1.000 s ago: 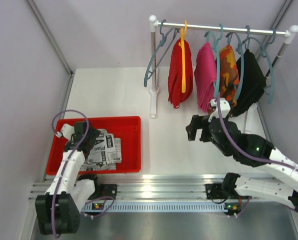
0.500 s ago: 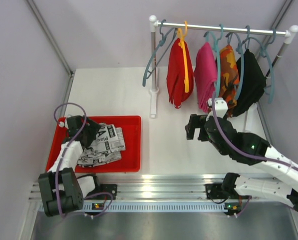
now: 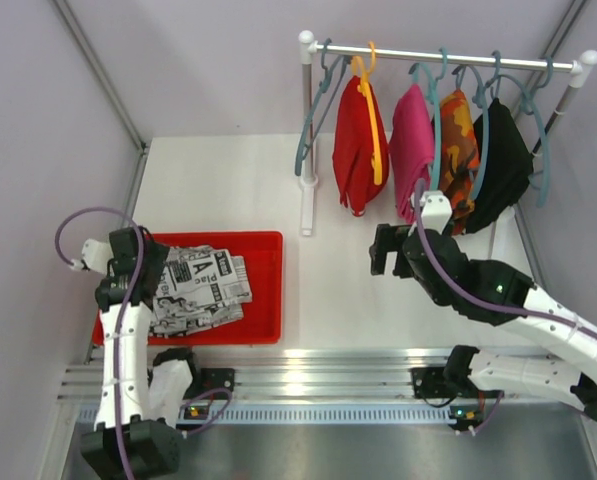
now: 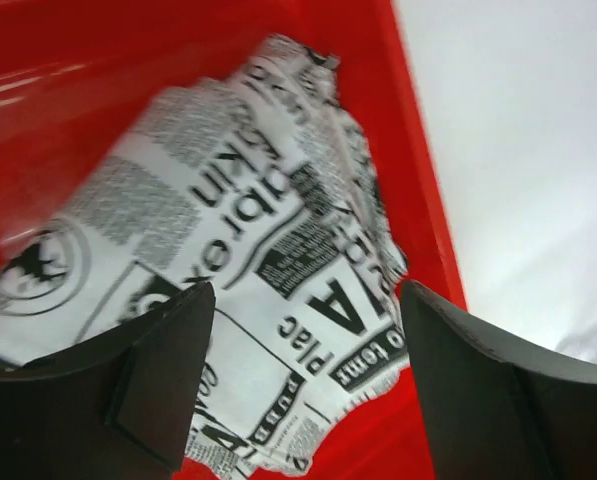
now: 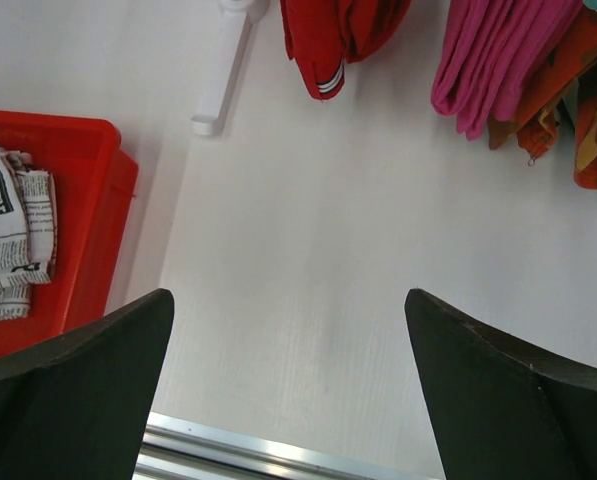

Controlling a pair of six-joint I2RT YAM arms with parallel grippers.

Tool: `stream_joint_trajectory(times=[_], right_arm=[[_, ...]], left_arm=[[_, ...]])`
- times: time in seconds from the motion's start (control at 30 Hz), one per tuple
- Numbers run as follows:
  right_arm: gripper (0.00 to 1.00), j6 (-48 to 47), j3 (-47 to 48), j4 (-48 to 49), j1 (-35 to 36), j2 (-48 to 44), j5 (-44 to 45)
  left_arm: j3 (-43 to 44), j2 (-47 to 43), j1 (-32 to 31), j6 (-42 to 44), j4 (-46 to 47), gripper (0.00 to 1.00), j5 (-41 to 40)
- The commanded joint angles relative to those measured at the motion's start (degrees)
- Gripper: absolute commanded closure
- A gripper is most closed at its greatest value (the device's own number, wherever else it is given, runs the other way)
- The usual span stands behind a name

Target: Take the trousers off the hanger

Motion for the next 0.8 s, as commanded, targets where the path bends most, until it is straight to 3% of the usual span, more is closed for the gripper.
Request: stream_joint_trajectory(times=[0.0, 0.2, 0.3, 0.47, 0.63, 0.73, 0.77], right_arm=[[0.00, -2.2, 3.1, 2.1, -1.2, 0.3, -0.4], [0.00, -3.0, 3.7, 0.4, -1.3, -0.4, -0.8], [0.00, -2.6, 3.3, 0.0, -1.4, -1.2, -0.6], [0.00, -1.6, 2.8, 0.2, -1.4, -1.7, -0.5], [0.00, -1.5, 3.0, -0.7, -1.4, -1.4, -0.5], [0.00, -1.6, 3.2, -0.8, -1.4, -1.1, 0.1], [0.00, -1.7, 3.3, -0.7, -1.5, -0.9, 0.4]], left_arm=[[-0.4, 3.0, 0.3, -10.7, -13.6, 0.21, -12.1], [-6.5, 4.1, 0.3, -19.0, -11.4, 0.24, -14.0], [-8.4, 4.4, 0.4, -18.9, -8.9, 0.25, -15.4], [-12.5, 5.9, 2.1, -10.4, 5.0, 0.22, -12.3], [-13.4, 11.1, 6.4, -8.1, 6.6, 0.21, -13.3], [-15.1, 12.5, 9.6, -1.5, 16.0, 0.23, -8.8], [-15.6, 12.6, 10.5, 3.3, 19.2, 0.23, -3.8]])
